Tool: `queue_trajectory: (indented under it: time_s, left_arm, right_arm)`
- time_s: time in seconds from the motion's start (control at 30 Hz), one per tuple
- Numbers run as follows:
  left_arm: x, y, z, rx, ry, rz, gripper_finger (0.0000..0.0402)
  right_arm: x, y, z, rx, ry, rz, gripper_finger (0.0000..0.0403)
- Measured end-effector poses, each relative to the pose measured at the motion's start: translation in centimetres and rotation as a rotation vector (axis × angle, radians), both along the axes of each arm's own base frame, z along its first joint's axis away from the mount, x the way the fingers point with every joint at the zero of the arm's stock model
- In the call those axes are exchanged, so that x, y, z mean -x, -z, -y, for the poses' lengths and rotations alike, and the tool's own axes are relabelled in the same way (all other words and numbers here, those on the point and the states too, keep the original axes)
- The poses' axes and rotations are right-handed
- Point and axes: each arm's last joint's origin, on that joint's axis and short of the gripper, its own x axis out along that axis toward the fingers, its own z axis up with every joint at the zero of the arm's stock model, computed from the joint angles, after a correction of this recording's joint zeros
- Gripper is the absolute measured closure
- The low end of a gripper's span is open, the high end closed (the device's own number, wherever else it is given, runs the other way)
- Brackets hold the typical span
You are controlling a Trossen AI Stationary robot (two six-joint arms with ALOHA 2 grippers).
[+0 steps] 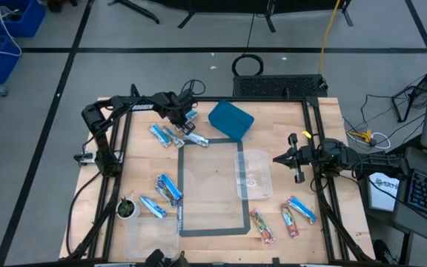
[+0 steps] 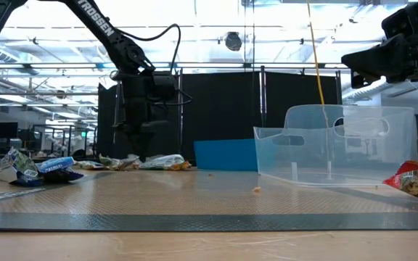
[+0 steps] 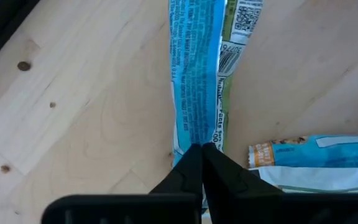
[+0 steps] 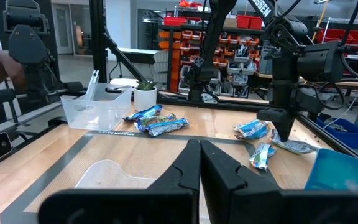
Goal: Pick and place Granola Bars by type
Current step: Put the orange granola bar into the blue bin
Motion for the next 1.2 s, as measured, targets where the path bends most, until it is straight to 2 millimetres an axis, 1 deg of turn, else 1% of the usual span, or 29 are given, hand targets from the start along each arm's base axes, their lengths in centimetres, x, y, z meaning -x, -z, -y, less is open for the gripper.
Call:
queue_trajectory:
  time_s: [0.2, 0.27, 0.33, 0.47, 0.6, 0.67, 0.73, 0.87, 0.97, 1.03, 1.13, 1.2]
  left_arm:
    - [-0.2, -0.1, -0.1, -0.034, 0.102, -0.002, 0.0398]
    - [-0.4, -0.1, -0.1, -0.063, 0.105, -0.005, 0.0398]
    - [-0.6, -0.8, -0.1, -0.119, 0.102, 0.003, 0.0399]
    - [-0.9, -3.5, 0.4, -0.236, 0.120, 0.083, 0.0400]
    - [-0.6, -7.4, 1.6, -0.332, 0.161, 0.207, 0.0400]
    - [-0.1, -9.2, 2.5, -0.374, 0.193, 0.261, 0.0400]
    - [0.2, -11.1, 3.4, -0.432, 0.231, 0.350, 0.0400]
    - [1.8, -13.3, 5.4, -0.527, 0.309, 0.500, 0.0401]
    - [3.5, -13.6, 6.7, -0.578, 0.354, 0.612, 0.0401]
    - [4.5, -13.7, 7.4, -0.613, 0.406, 0.721, 0.0401]
    - [5.8, -12.8, 8.7, -0.604, 0.528, 0.859, 0.0401]
    - [6.6, -12.0, 9.6, -0.544, 0.637, 0.963, 0.0401]
  right_arm:
    - [0.0, 0.0, 0.0, 0.000, 0.000, 0.000, 0.0399]
    - [0.0, 0.0, 0.0, 0.000, 0.000, 0.000, 0.0399]
    - [0.0, 0.0, 0.0, 0.000, 0.000, 0.000, 0.0399]
    - [0.0, 0.0, 0.0, 0.000, 0.000, 0.000, 0.0398]
    - [0.0, 0.0, 0.0, 0.000, 0.000, 0.000, 0.0399]
    - [0.0, 0.0, 0.0, 0.000, 0.000, 0.000, 0.0398]
    - [0.0, 0.0, 0.0, 0.000, 0.000, 0.001, 0.0399]
    - [0.0, 0.0, 0.0, 0.000, 0.000, 0.001, 0.0399]
    - [0.0, 0.0, 0.0, 0.000, -0.001, 0.001, 0.0399]
    - [0.0, 0.0, 0.0, 0.000, 0.000, 0.002, 0.0399]
    - [0.0, 0.0, 0.0, 0.000, -0.002, 0.002, 0.0399]
    - [0.0, 0.0, 0.0, 0.001, 0.000, 0.003, 0.0399]
